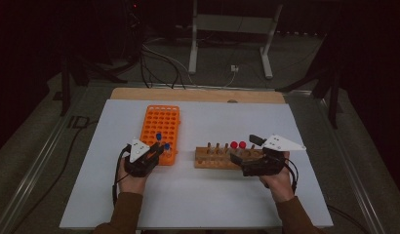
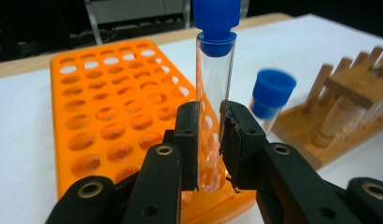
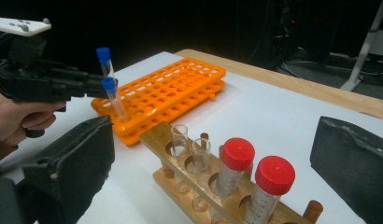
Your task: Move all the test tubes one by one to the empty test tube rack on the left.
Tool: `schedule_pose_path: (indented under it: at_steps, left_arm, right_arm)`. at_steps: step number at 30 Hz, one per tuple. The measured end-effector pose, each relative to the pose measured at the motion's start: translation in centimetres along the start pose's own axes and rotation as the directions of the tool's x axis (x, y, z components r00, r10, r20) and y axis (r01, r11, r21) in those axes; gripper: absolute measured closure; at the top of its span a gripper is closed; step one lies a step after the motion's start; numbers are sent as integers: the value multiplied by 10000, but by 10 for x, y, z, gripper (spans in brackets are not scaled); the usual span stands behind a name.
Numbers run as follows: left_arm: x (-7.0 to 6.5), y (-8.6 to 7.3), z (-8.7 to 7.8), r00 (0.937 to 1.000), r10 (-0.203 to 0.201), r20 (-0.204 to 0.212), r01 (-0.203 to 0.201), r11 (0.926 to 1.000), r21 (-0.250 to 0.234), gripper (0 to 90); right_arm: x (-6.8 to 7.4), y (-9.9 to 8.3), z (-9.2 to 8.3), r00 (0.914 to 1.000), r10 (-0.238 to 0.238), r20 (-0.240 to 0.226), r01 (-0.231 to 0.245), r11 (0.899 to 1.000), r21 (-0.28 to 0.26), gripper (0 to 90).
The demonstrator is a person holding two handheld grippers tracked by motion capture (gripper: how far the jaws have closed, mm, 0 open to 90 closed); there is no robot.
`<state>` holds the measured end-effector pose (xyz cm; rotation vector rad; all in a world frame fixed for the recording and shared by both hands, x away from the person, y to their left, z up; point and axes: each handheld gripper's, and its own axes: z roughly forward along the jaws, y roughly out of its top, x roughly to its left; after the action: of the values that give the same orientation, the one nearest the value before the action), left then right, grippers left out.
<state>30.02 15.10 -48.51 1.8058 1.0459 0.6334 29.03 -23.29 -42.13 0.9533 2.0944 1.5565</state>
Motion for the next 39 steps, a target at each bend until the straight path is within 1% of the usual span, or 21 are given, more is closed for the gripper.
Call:
schedule_pose_path:
  at_steps: [1, 3, 9, 11, 16, 19, 21, 30, 32, 35, 37, 39]
  left_arm:
    - [0, -1, 1, 10000, 79, -4, -79, 9999, 143, 773]
    - [-1, -2, 3, 9999, 100, 29, -100, 9996, 281, 774]
    - [-3, -4, 6, 9992, 363, 153, -373, 9967, 714, 776]
    - [-2, -5, 6, 9993, 308, 205, -323, 9964, 779, 778]
    - [-2, -5, 5, 9989, 402, 247, -423, 9949, 916, 779]
    - [-2, -7, 5, 9990, 373, 235, -395, 9940, 1018, 779]
    - [-2, -8, 7, 9986, 493, 214, -515, 9917, 1180, 778]
    - [-3, -8, 7, 9989, 399, 226, -423, 9921, 1181, 764]
    - [-2, -8, 7, 9990, 367, 264, -396, 9921, 1194, 742]
    - [1, -9, 5, 9993, 203, 311, -239, 9926, 1190, 692]
    - [3, -9, 3, 9992, 85, 382, -126, 9938, 1107, 659]
    - [5, -9, -1, 9993, 56, 377, -92, 9953, 959, 623]
  right_arm:
    - [0, 0, 0, 10000, -8, 1, 8, 10000, -5, 0]
    - [-1, 0, -1, 10000, 6, 3, -6, 10000, -23, 0]
    - [-2, 0, -2, 10000, -1, -3, 1, 10000, -5, 0]
    - [-2, 0, -2, 10000, 4, 10, -4, 10000, -11, 0]
    - [-3, 0, -3, 10000, 18, 40, -17, 10000, -35, 0]
    - [-3, 0, -3, 10000, 28, 51, -28, 10000, -12, 0]
    - [-4, 0, -3, 10000, 30, 54, -30, 10000, -11, 0]
    - [-6, -2, -2, 9999, 67, 128, -68, 10000, 23, 0]
    - [-7, -2, -2, 9998, 100, 145, -100, 9999, 15, 0]
    - [-8, -2, -2, 9998, 100, 200, -101, 9999, 45, 0]
    - [-9, -3, -2, 9997, 112, 201, -114, 9999, 74, 0]
    - [-9, -3, -2, 9996, 131, 240, -134, 9999, 105, 0]
